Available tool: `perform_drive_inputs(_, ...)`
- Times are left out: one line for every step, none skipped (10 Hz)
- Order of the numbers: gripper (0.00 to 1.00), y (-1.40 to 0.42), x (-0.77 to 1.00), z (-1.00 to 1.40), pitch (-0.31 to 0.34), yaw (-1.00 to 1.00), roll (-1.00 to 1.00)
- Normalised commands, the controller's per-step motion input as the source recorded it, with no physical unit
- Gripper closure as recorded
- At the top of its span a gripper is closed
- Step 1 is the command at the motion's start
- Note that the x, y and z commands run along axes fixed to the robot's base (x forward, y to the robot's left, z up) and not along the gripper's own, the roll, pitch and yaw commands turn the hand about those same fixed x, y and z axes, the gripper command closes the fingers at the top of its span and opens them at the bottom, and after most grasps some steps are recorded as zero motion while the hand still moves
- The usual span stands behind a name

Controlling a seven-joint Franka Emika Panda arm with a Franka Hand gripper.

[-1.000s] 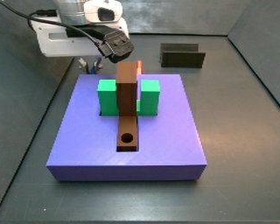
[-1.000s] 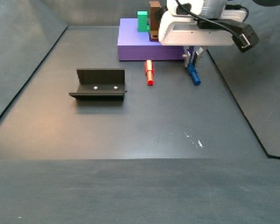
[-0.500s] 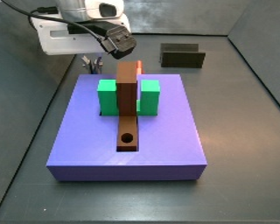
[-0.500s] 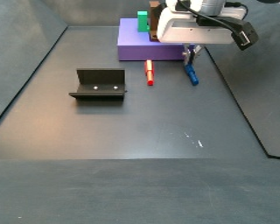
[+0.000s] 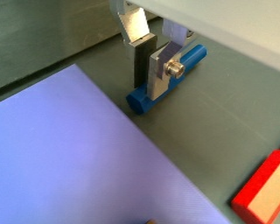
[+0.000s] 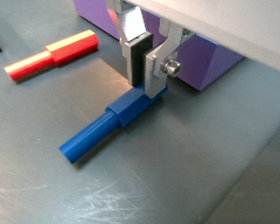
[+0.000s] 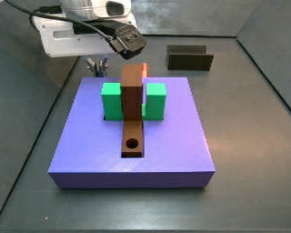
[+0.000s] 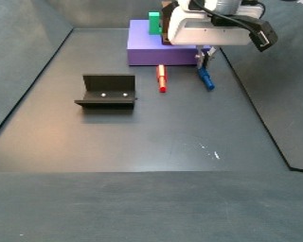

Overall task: Pick up the blue object. Move up. Place the blue object on the fixture. Regrasp the blue object. Move to above the board. Insert the blue object.
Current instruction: Pick up the blue object, then move up, then place the blue object on the fixture.

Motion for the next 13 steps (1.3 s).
perform_drive_inputs(1.0, 0.0, 0.0, 0.0, 0.0, 0.0, 0.0)
perform_drive_inputs(1.0, 0.0, 0.0, 0.0, 0.0, 0.0, 0.0)
perform_drive_inputs(1.0, 0.0, 0.0, 0.0, 0.0, 0.0, 0.0)
perform_drive_inputs(1.0, 0.0, 0.0, 0.83, 0.0, 0.0, 0.0)
perform_drive_inputs(1.0, -0.01, -0.09, 0.75, 0.051, 0.02, 0.0)
perform_drive_inputs(1.0, 0.0, 0.01, 0.0, 0.0, 0.0, -0.01)
perform_drive_inputs(1.0, 0.07, 0.8, 0.21, -0.086, -0.03, -0.83)
perform_drive_inputs(1.0, 0.05, 0.79, 0.15, -0.077, -0.05, -0.92)
perform_drive_inputs(1.0, 0.08, 0.83, 0.2, -0.009, -0.1, -0.95)
perform_drive_inputs(1.0, 0.08, 0.83, 0.2, -0.02, -0.1, -0.94)
perform_drive_inputs(1.0, 0.07, 0.85, 0.21, -0.014, -0.11, -0.94)
perform_drive_inputs(1.0, 0.2, 0.88, 0.12, 0.0, -0.05, -0.81)
perform_drive_inputs(1.0, 0.52, 0.97, -0.2, 0.0, -0.04, -0.36)
